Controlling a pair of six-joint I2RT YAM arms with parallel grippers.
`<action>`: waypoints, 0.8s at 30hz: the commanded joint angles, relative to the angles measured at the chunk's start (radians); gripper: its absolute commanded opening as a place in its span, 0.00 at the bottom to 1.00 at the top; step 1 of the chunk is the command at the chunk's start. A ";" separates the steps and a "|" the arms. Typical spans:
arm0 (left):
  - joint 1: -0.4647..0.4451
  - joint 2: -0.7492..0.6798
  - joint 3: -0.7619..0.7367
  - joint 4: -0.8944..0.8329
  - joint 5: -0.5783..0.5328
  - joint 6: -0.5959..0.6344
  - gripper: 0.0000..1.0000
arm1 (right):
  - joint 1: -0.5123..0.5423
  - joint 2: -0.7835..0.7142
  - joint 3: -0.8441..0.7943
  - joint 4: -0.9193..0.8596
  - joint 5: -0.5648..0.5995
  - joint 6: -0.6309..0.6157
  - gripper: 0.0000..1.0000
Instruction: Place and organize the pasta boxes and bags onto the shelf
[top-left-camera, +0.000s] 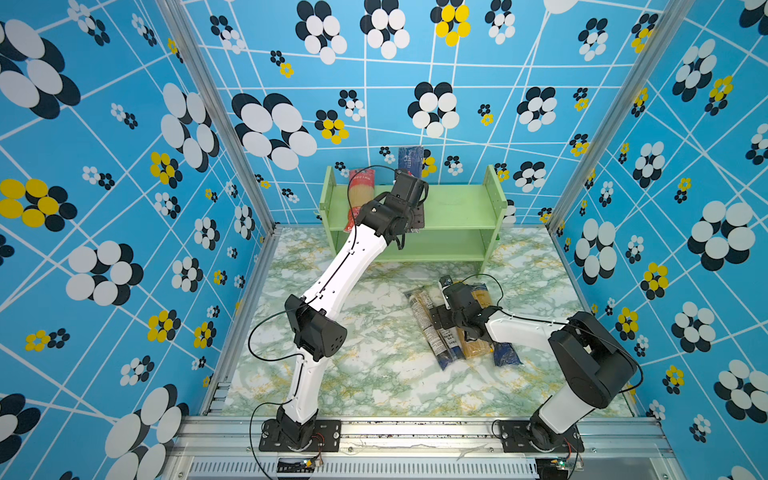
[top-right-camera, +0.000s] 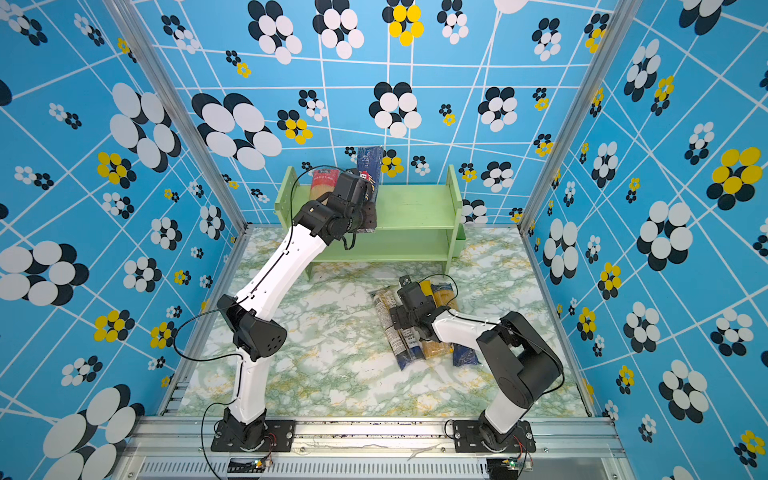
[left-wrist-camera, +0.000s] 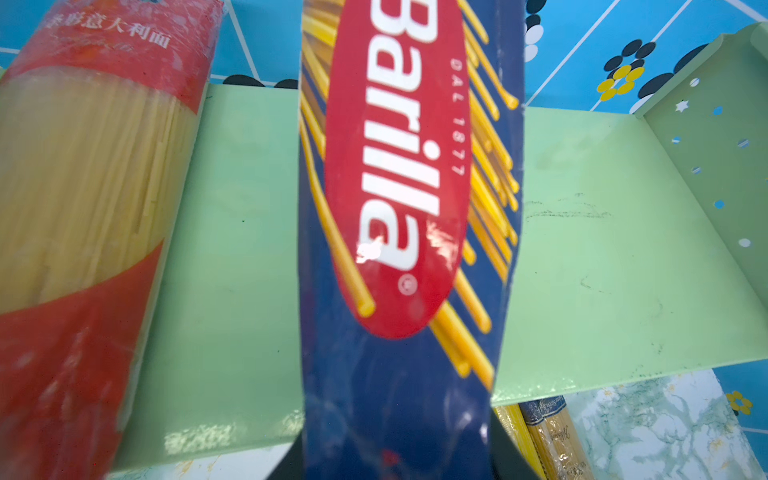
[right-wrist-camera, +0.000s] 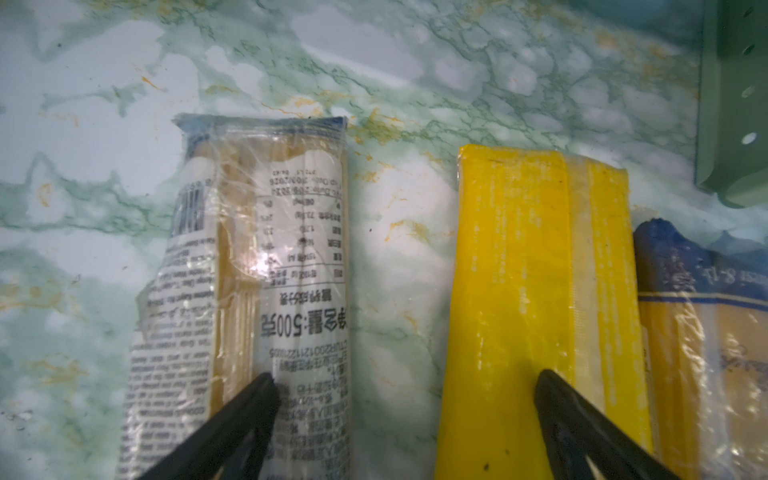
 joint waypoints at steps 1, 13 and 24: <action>0.016 -0.021 0.016 0.151 -0.042 0.012 0.00 | -0.005 0.015 -0.027 -0.054 0.011 0.010 0.99; 0.028 -0.004 -0.008 0.165 -0.031 -0.002 0.00 | -0.005 0.018 -0.022 -0.062 0.013 0.010 0.99; 0.031 0.012 -0.009 0.171 -0.003 -0.008 0.07 | -0.005 0.019 -0.021 -0.063 0.014 0.008 0.99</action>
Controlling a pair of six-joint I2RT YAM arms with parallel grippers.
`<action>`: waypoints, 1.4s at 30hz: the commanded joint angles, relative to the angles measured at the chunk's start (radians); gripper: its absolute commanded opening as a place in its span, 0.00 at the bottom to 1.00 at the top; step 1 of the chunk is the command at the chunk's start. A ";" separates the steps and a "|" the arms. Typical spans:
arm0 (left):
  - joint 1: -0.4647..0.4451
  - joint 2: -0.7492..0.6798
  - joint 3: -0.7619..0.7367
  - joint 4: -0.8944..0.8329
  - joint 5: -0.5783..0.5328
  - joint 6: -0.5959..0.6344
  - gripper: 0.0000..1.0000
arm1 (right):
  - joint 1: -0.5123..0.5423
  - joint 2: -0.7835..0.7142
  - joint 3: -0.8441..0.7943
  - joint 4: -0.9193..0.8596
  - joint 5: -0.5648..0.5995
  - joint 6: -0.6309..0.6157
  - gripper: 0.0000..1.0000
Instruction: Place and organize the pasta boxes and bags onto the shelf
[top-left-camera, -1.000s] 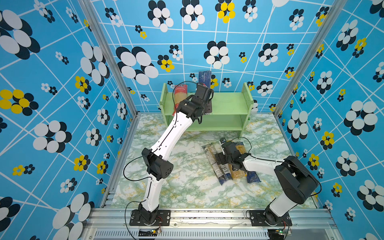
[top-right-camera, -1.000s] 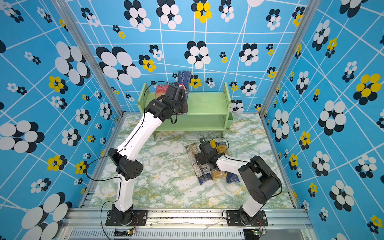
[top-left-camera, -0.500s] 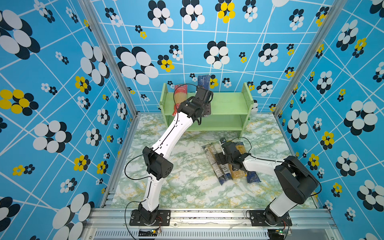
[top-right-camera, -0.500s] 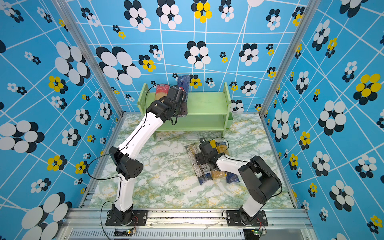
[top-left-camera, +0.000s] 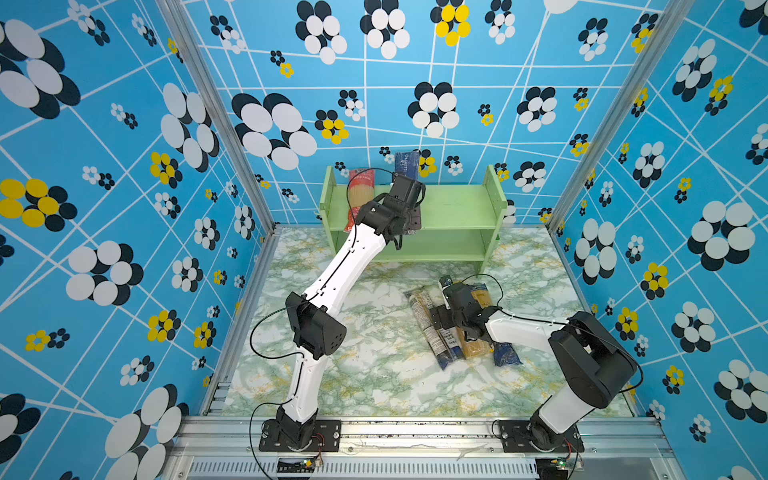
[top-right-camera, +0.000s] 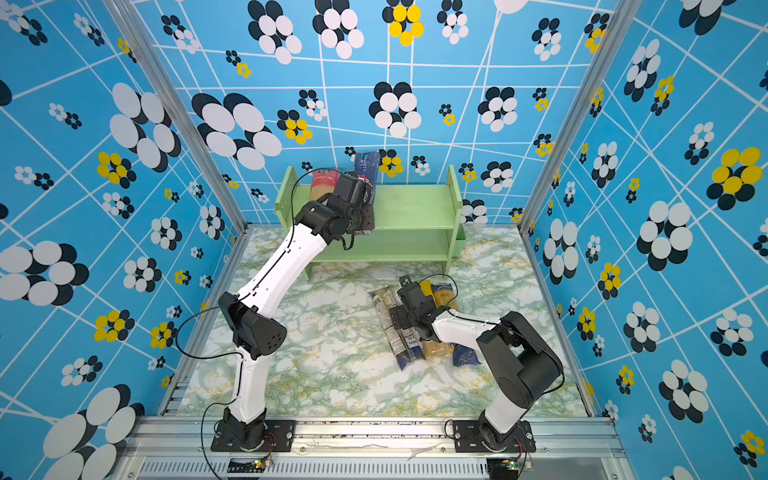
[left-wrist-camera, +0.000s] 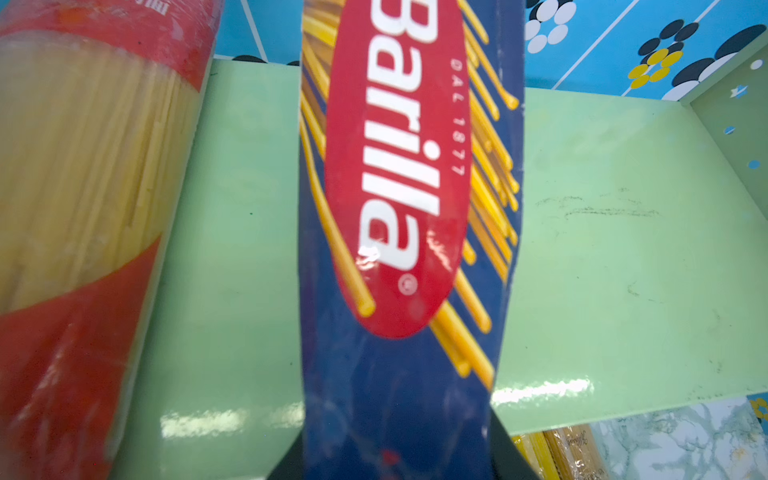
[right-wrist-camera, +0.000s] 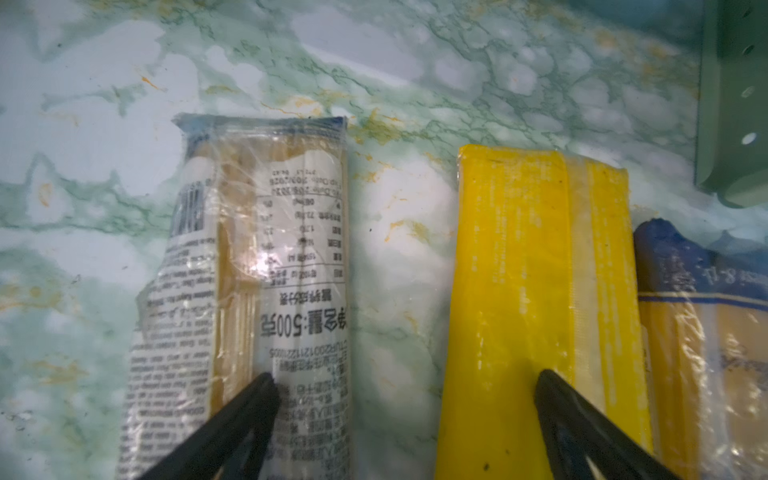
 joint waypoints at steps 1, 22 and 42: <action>0.009 0.006 0.017 0.162 -0.013 -0.003 0.09 | -0.005 0.020 -0.021 -0.063 0.014 0.008 0.99; 0.019 0.005 -0.025 0.188 -0.004 -0.014 0.33 | -0.005 0.031 -0.016 -0.070 0.027 0.001 0.99; 0.029 0.001 -0.064 0.204 0.017 -0.021 0.42 | -0.006 0.057 0.005 -0.077 0.029 -0.002 0.99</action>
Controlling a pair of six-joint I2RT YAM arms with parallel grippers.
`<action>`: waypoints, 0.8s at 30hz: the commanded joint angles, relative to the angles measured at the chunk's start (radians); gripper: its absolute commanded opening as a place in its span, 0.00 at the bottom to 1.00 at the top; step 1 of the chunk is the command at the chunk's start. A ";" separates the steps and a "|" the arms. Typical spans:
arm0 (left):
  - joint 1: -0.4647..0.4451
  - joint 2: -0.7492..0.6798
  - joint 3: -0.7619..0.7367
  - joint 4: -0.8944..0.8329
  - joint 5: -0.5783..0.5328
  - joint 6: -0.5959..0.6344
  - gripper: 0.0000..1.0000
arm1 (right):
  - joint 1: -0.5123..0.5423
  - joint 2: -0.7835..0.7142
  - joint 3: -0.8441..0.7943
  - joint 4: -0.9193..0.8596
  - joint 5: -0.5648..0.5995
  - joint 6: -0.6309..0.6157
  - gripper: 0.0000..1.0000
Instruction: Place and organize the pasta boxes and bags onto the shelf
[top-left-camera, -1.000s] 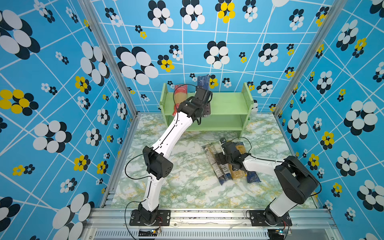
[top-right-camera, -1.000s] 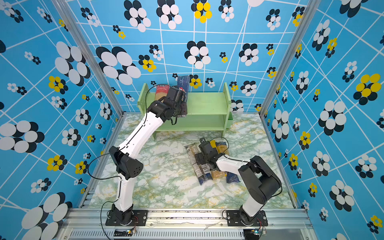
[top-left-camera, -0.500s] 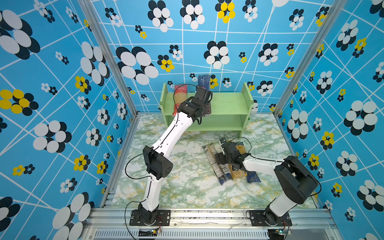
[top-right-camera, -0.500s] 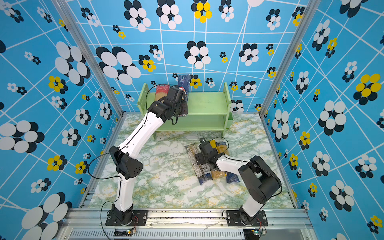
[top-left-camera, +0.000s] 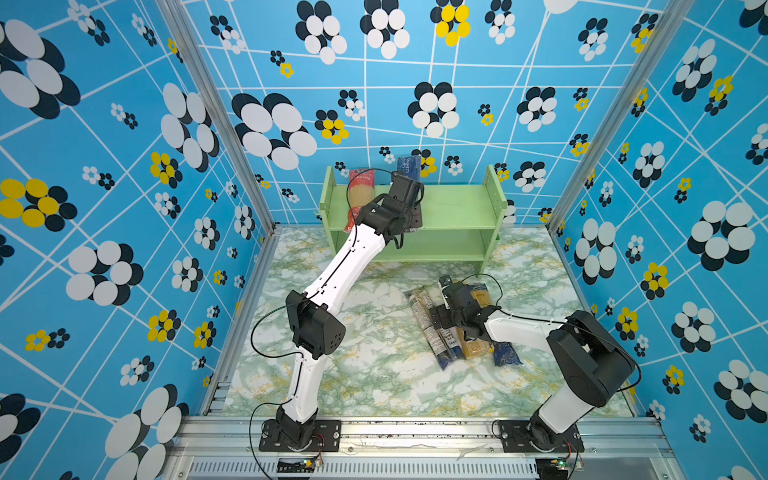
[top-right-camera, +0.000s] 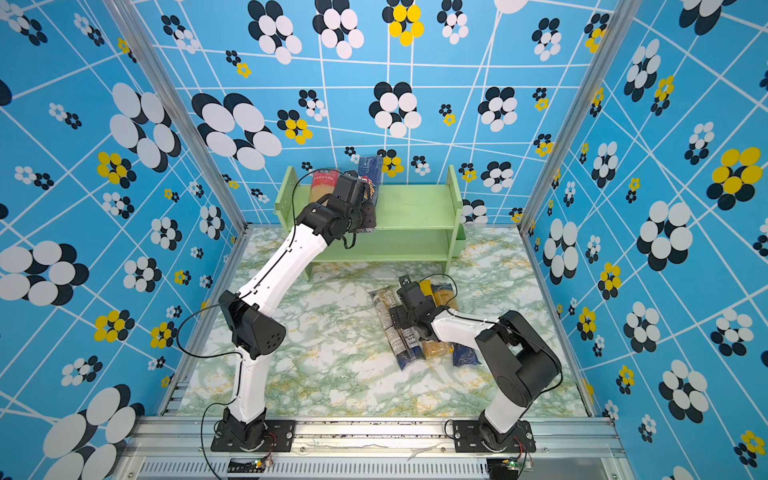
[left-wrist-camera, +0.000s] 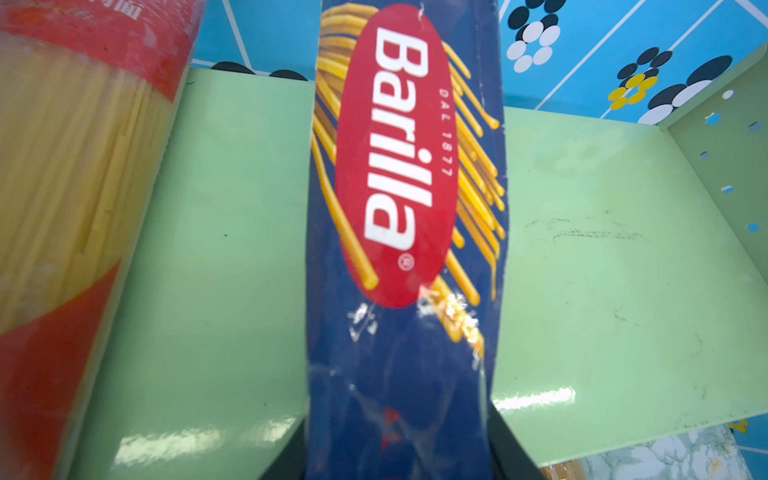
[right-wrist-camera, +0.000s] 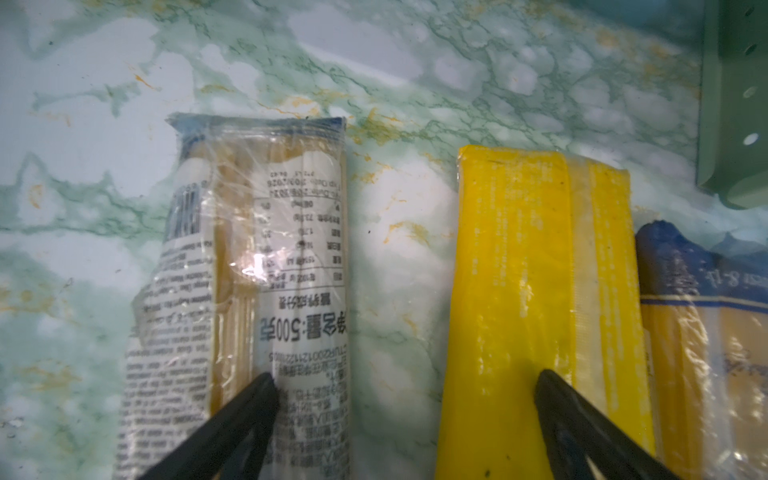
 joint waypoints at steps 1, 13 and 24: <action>0.018 0.000 -0.016 0.108 -0.013 -0.007 0.42 | -0.006 0.044 0.000 -0.076 0.025 -0.002 0.99; 0.020 -0.021 -0.088 0.138 -0.034 -0.027 0.47 | -0.006 0.038 -0.007 -0.081 0.025 -0.010 0.99; 0.009 -0.055 -0.165 0.149 -0.117 -0.038 0.34 | -0.005 0.038 -0.013 -0.076 0.023 -0.010 0.99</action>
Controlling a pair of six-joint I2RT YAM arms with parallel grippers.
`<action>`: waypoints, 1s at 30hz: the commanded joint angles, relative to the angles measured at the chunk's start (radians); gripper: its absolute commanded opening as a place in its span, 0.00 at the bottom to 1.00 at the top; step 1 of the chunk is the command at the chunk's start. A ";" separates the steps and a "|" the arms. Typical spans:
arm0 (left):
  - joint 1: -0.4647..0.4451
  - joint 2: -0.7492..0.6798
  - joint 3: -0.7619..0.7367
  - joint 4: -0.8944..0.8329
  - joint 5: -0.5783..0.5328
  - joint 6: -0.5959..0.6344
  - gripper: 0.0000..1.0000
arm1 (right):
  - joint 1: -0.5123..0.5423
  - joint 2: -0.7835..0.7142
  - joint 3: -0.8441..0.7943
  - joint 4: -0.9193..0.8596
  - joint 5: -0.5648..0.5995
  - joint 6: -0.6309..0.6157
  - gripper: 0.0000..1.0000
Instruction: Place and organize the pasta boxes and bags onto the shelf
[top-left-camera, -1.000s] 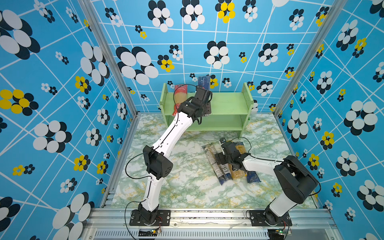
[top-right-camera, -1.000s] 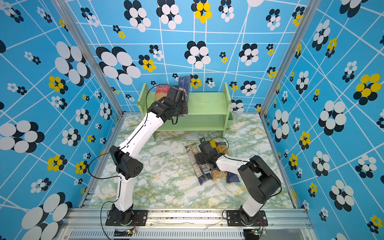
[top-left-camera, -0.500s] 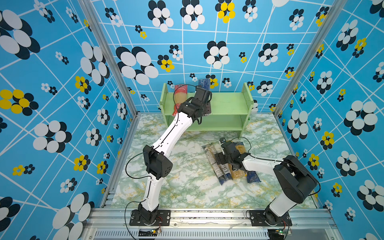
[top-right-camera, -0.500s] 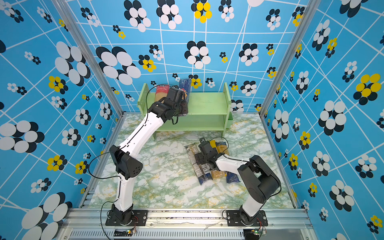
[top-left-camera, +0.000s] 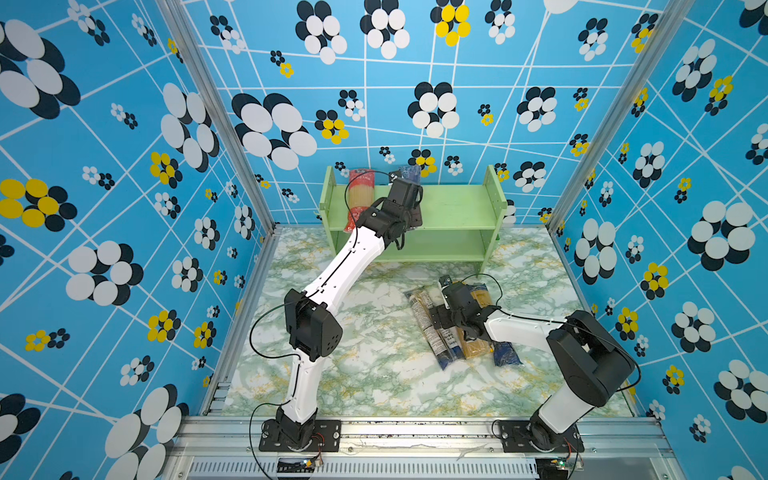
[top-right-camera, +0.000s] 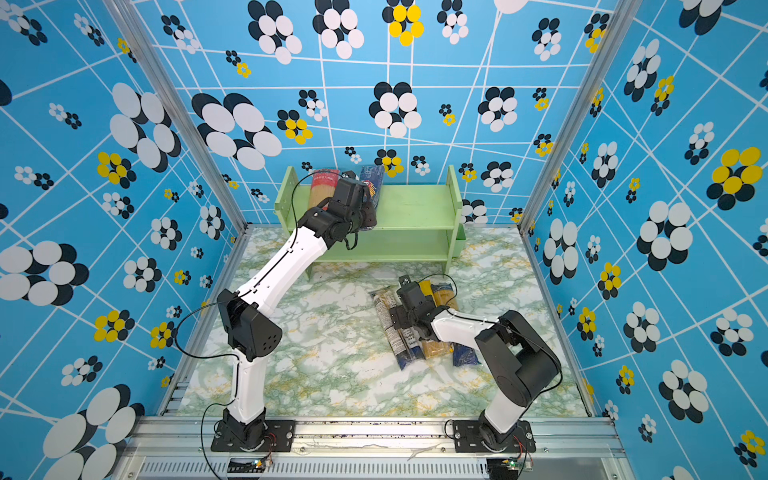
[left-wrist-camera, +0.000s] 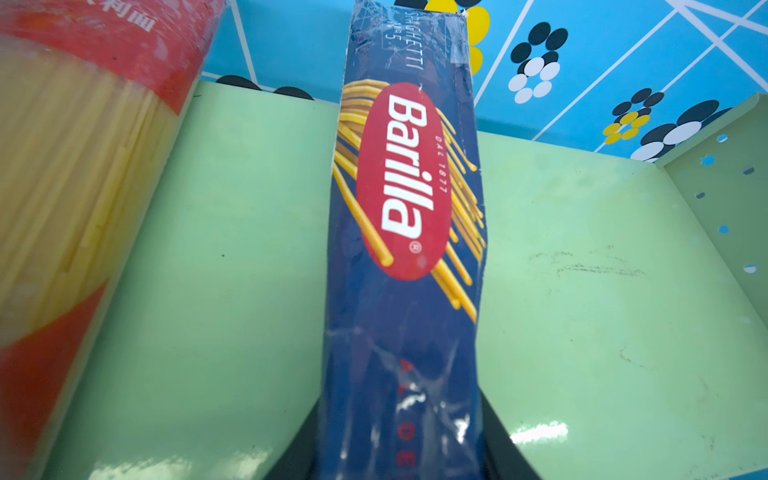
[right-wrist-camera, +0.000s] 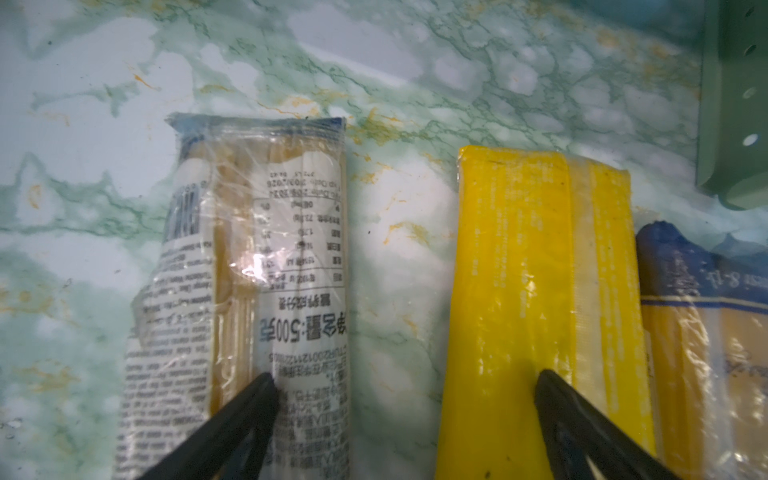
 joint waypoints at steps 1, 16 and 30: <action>0.003 -0.019 -0.044 0.002 -0.091 -0.003 0.34 | -0.006 0.035 -0.014 -0.077 0.024 -0.010 0.99; -0.035 -0.044 -0.084 -0.025 -0.256 0.035 0.42 | -0.008 0.032 -0.023 -0.070 0.021 -0.013 0.99; -0.033 -0.054 -0.123 0.004 -0.209 0.031 0.55 | -0.007 0.024 -0.025 -0.077 0.025 -0.011 0.99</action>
